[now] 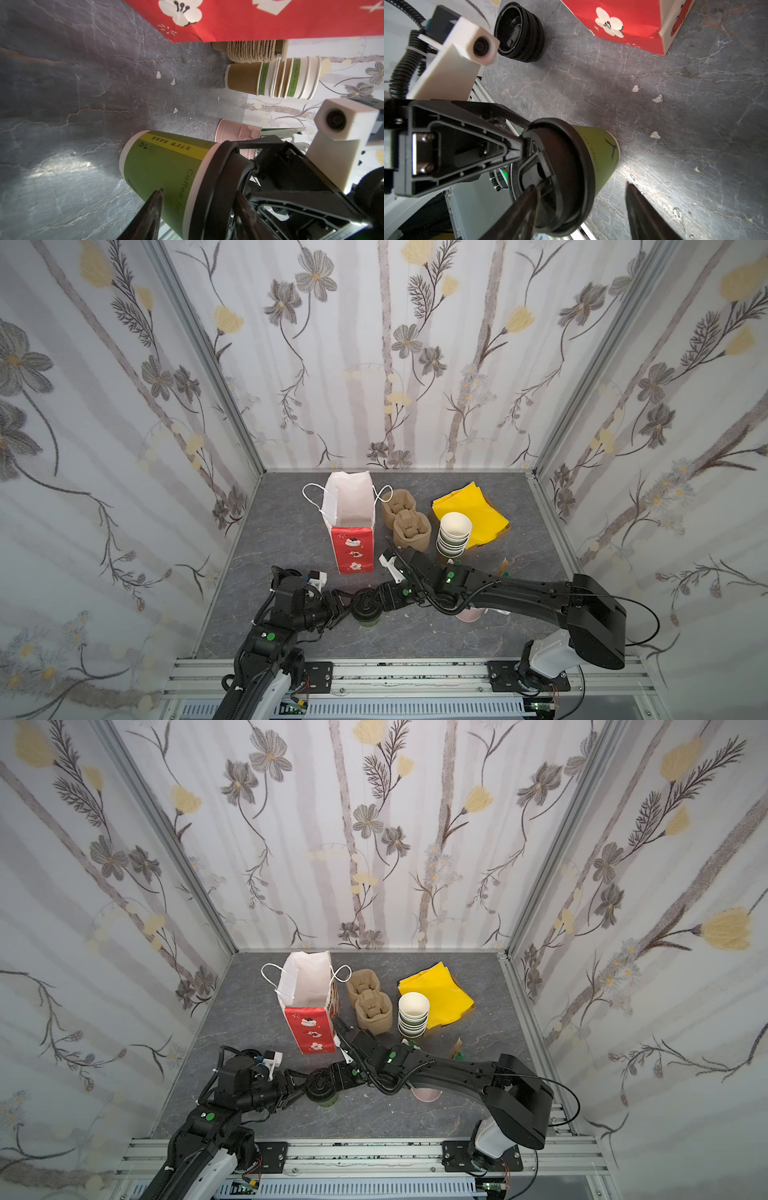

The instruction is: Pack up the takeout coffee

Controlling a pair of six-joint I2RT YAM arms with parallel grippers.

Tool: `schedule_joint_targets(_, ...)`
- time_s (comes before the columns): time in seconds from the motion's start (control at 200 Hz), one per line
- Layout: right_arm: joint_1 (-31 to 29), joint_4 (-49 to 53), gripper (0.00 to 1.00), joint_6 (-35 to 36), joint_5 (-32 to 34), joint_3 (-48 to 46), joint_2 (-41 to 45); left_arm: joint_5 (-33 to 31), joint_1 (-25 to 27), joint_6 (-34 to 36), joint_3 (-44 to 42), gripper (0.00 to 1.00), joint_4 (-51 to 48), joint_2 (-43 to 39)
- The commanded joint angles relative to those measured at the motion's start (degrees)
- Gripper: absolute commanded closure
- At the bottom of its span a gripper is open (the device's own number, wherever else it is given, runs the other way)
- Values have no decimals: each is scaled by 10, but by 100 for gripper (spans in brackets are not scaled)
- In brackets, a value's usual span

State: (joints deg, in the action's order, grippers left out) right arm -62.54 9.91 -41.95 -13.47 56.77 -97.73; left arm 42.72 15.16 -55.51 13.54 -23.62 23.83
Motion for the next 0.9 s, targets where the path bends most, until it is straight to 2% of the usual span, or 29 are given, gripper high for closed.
schedule_joint_targets(0.0, 0, 0, 34, -3, 16, -9, -4, -10, 0, 0, -6, 48, 0, -2)
schedule_joint_targets(0.26, 0, 18, 35, -4, 32, -14, -2, -1, 0, -13, -25, 51, 0, -24)
schedule_joint_targets(0.46, -1, -8, 28, 1, 20, -7, 74, -5, 0, -10, -10, 44, 1, -19)
schedule_joint_targets(0.565, -3, -5, 25, -2, 9, -34, 102, 1, 0, -3, 0, 38, 1, -10)
schedule_joint_targets(0.645, -9, -1, 26, -9, -2, -59, 104, 2, 0, 0, 6, 35, 1, -9)
schedule_joint_targets(0.894, -36, -46, 32, -35, -38, -74, 82, 9, 0, 2, 6, 36, 2, -6)
